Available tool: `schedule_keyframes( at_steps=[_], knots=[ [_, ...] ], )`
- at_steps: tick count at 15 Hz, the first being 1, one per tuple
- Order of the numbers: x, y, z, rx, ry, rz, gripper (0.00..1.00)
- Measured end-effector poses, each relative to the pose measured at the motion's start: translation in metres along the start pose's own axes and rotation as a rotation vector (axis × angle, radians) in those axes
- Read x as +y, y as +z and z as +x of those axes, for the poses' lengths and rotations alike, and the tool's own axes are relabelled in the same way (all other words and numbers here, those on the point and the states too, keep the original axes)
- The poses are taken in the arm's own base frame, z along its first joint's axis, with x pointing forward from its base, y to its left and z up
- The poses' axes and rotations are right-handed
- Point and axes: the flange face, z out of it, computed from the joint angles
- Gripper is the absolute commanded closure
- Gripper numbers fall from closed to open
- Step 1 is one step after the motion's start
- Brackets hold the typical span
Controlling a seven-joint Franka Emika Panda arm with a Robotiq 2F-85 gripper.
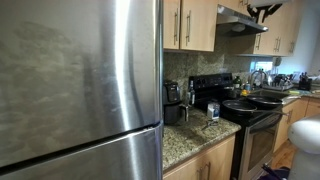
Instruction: Open the air fryer and the right-sided cabinet door
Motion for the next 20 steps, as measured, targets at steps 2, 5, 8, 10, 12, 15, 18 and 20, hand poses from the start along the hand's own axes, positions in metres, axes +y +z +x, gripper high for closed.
schedule_keyframes(
  at_steps=[2, 5, 8, 10, 12, 15, 18, 20],
  knots=[
    [0.021, -0.008, -0.020, -0.069, -0.041, 0.082, 0.39],
    [0.008, -0.030, -0.041, -0.118, -0.151, 0.212, 0.15],
    [-0.037, -0.057, -0.040, -0.117, -0.293, 0.302, 0.16],
    [-0.063, -0.064, -0.031, -0.109, -0.343, 0.325, 0.01],
    [-0.073, -0.060, -0.025, -0.116, -0.352, 0.328, 0.00],
    [-0.079, -0.049, -0.026, -0.166, -0.410, 0.337, 0.00],
    [-0.098, -0.027, 0.009, -0.200, -0.506, 0.424, 0.00],
    [-0.113, -0.007, 0.038, -0.227, -0.559, 0.500, 0.00]
  ],
)
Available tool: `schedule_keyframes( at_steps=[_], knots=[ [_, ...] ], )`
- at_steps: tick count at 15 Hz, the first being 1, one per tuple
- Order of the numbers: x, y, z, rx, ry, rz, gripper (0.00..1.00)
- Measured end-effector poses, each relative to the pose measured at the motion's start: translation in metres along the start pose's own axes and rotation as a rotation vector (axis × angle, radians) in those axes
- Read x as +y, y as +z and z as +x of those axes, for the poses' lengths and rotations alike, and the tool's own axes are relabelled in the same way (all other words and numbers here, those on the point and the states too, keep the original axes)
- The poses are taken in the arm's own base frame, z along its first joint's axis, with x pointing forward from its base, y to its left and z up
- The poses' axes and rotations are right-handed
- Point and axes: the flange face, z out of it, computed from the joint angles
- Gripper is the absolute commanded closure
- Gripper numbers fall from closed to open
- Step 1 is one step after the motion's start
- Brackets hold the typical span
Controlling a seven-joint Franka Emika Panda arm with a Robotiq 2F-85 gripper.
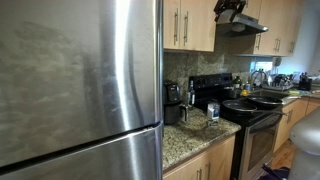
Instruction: Open the air fryer and the right-sided cabinet door
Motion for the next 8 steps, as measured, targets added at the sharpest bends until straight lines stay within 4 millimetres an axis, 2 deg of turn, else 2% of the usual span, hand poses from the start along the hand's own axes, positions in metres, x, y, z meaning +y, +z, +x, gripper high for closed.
schedule_keyframes(
  at_steps=[2, 4, 8],
  knots=[
    [0.005, 0.016, 0.028, -0.019, -0.040, 0.077, 0.00],
    [0.006, 0.030, 0.047, -0.029, -0.055, 0.107, 0.00],
    [0.003, 0.032, 0.051, -0.047, -0.063, 0.114, 0.00]
  ],
)
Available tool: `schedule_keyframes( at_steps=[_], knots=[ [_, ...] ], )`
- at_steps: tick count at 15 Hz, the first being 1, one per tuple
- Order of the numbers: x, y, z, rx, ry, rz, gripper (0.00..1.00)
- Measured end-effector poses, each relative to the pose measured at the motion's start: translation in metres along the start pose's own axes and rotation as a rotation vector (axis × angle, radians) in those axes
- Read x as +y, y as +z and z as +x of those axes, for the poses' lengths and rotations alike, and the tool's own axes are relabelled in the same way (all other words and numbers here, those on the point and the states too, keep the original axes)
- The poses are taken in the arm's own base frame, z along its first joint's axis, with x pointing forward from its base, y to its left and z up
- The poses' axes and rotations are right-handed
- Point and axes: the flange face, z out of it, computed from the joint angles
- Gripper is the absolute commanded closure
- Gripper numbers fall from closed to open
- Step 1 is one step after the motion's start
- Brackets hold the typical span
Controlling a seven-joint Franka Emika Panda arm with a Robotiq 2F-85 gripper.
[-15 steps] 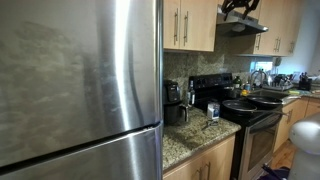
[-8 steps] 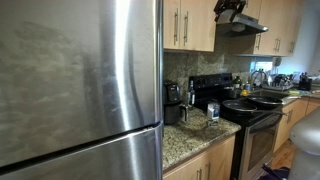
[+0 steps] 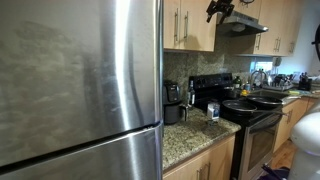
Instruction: Open the air fryer and the right-sided cabinet door
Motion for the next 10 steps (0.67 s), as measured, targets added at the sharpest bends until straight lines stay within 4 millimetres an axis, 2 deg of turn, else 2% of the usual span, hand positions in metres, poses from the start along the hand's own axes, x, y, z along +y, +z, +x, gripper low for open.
schedule_keyframes(
  at_steps=[2, 4, 7, 10],
  knots=[
    [0.003, 0.014, 0.001, -0.043, -0.016, 0.009, 0.00],
    [0.007, 0.041, 0.012, -0.078, -0.079, 0.048, 0.00],
    [0.010, 0.079, 0.037, -0.096, -0.179, 0.099, 0.00],
    [-0.001, 0.092, 0.067, 0.001, -0.276, 0.095, 0.00]
  ],
)
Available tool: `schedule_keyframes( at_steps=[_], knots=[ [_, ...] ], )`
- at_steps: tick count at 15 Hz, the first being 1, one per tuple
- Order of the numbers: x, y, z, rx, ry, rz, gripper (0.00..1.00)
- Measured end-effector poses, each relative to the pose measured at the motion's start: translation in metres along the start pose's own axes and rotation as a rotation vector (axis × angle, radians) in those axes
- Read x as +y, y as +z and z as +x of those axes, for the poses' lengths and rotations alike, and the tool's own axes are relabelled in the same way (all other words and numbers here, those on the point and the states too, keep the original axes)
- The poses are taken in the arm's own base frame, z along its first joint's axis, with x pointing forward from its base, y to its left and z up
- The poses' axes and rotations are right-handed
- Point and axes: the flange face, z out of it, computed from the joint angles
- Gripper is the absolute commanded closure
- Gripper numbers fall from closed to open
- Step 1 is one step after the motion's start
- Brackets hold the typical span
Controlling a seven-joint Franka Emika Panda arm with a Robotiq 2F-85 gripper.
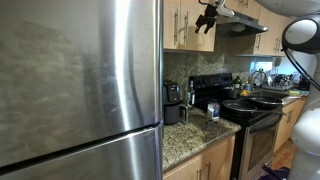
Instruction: Open the air fryer and the right-sided cabinet door
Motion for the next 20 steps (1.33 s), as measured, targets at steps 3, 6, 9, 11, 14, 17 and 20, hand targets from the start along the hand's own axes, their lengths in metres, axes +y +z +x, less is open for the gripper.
schedule_keyframes(
  at_steps=[3, 6, 9, 11, 14, 17, 20],
  knots=[
    [-0.022, -0.003, 0.031, 0.152, -0.064, -0.041, 0.00],
    [-0.029, 0.000, 0.042, 0.201, -0.078, -0.045, 0.00],
    [-0.027, -0.001, 0.044, 0.220, -0.069, -0.041, 0.00],
    [-0.021, -0.002, 0.053, 0.310, -0.055, -0.019, 0.00],
    [-0.007, 0.008, 0.067, 0.438, -0.025, -0.004, 0.15],
    [0.003, 0.020, 0.071, 0.460, 0.019, 0.020, 0.41],
    [0.014, 0.014, 0.068, 0.470, 0.073, 0.044, 0.67]
  ],
)
